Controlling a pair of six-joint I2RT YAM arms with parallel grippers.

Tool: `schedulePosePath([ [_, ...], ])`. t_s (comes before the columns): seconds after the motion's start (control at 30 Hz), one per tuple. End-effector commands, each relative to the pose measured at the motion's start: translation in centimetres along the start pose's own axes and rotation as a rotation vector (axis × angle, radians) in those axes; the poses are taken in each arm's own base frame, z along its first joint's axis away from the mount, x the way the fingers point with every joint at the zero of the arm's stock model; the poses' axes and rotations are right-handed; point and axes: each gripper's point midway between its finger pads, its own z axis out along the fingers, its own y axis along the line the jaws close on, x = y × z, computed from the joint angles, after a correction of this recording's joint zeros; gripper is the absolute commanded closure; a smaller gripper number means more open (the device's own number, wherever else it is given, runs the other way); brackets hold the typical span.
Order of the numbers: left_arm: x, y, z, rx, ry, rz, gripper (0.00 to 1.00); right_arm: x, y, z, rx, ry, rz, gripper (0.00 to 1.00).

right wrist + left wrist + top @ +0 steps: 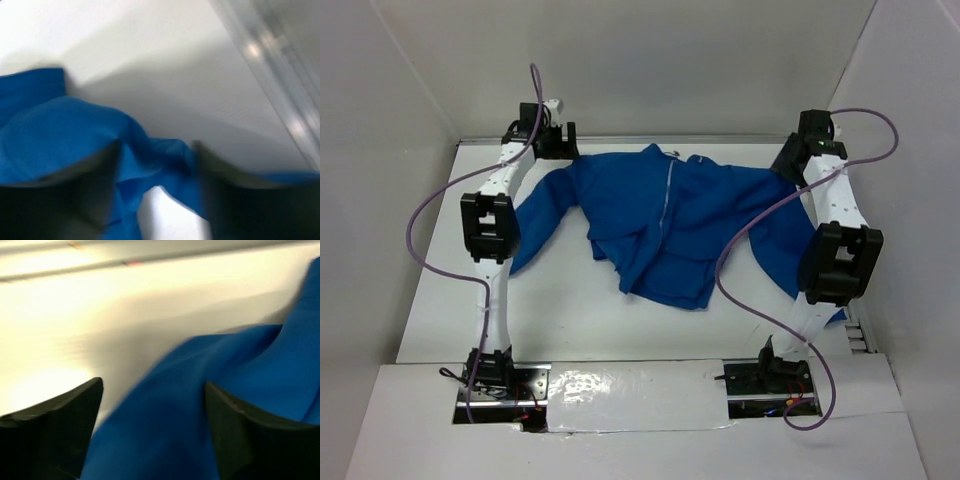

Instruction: Zip up the jacket

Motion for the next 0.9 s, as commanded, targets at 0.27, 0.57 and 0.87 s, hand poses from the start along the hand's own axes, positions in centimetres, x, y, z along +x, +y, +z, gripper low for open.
schedulePosePath([
  [0.27, -10.5, -4.7, -18.3, 0.178, -0.259, 0.009, 0.01, -4.0, 6.2, -13.0, -0.364, -0.240, -0.066, 0.00],
  [0.57, 7.6, -19.6, -27.7, 0.529, -0.010, -0.068, 0.01, 11.7, 6.1, -16.1, -0.555, -0.030, -0.028, 0.00],
  [0.87, 20.1, -23.0, -24.5, 0.427, 0.347, -0.125, 0.01, 27.1, 9.6, -13.5, -0.510, 0.333, -0.196, 0.02],
])
